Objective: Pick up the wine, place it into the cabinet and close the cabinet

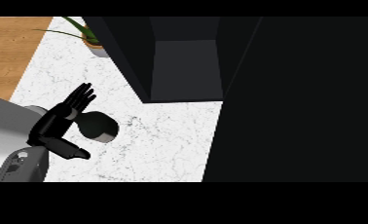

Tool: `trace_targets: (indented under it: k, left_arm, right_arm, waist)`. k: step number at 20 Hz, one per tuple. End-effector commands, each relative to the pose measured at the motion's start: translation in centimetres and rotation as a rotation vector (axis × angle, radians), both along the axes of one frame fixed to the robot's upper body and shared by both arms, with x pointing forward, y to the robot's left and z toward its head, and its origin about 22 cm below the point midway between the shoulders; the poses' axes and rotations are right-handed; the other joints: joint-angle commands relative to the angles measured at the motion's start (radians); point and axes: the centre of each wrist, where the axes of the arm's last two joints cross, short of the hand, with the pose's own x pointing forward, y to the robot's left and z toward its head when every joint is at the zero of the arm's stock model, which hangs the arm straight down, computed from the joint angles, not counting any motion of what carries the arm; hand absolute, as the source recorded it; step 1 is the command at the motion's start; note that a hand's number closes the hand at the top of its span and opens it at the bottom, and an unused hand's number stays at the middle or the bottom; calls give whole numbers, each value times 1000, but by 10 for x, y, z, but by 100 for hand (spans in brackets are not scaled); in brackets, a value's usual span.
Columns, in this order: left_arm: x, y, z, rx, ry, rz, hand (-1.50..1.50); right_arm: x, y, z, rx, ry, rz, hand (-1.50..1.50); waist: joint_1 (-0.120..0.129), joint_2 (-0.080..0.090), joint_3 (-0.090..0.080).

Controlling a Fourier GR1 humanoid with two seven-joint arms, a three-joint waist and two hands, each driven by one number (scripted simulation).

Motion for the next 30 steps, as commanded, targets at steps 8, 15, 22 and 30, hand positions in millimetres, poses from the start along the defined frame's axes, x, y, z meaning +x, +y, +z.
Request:
trace_targets:
  k: [8, 15, 22, 30]
  left_arm:
    - [-9, -6, -31, -101, 20, -113, -150]
    - [-11, -10, -36, -148, -37, -77, -150]
    - [4, -21, -34, -184, -44, -76, 150]
    - [-20, -32, -51, -143, -140, 57, 150]
  right_arm:
    - [-18, -2, 11, 28, -70, -28, -150]
    - [-23, -11, 14, 22, -83, -24, -150]
    - [-19, -16, 17, 11, -87, -36, -150]
    - [-39, -25, 18, 5, -66, -50, -150]
  waist:
    - [2, 2, -1]
    - [3, 0, 0]
    - [6, 2, 0]
    - [12, -7, 2]
